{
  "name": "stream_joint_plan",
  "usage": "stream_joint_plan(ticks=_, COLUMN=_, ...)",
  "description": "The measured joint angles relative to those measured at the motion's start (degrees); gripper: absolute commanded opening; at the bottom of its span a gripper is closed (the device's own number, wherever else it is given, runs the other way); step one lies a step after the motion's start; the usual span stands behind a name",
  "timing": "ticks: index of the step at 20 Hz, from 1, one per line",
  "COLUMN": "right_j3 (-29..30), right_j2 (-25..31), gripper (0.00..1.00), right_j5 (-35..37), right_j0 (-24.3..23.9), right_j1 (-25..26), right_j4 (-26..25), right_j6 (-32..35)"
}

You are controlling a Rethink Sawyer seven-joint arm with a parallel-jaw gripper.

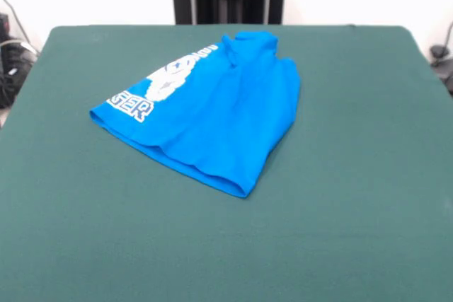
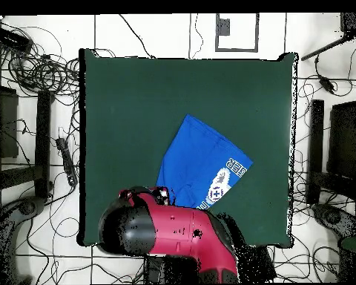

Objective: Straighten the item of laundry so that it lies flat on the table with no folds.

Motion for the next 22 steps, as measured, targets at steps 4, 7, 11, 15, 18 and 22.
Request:
stream_joint_plan(ticks=4, right_j3=-2.27, right_j2=0.01, gripper=1.00, right_j5=0.00, right_j0=0.00, right_j1=2.51, right_j4=0.00, right_j6=0.00)
stream_joint_plan(ticks=7, right_j3=-4.18, right_j2=0.03, gripper=1.00, right_j5=0.00, right_j0=-0.01, right_j1=4.58, right_j4=-0.01, right_j6=0.00)
stream_joint_plan(ticks=11, right_j3=-7.22, right_j2=0.03, gripper=1.00, right_j5=-0.01, right_j0=-0.01, right_j1=7.46, right_j4=0.00, right_j6=0.00)
stream_joint_plan(ticks=15, right_j3=-10.68, right_j2=0.04, gripper=1.00, right_j5=0.00, right_j0=0.01, right_j1=10.09, right_j4=-0.01, right_j6=0.00)
stream_joint_plan(ticks=18, right_j3=-13.18, right_j2=0.03, gripper=1.00, right_j5=0.00, right_j0=0.12, right_j1=11.60, right_j4=-0.01, right_j6=0.00)
stream_joint_plan(ticks=22, right_j3=-17.07, right_j2=0.04, gripper=1.00, right_j5=0.16, right_j0=0.36, right_j1=13.58, right_j4=0.00, right_j6=0.00)
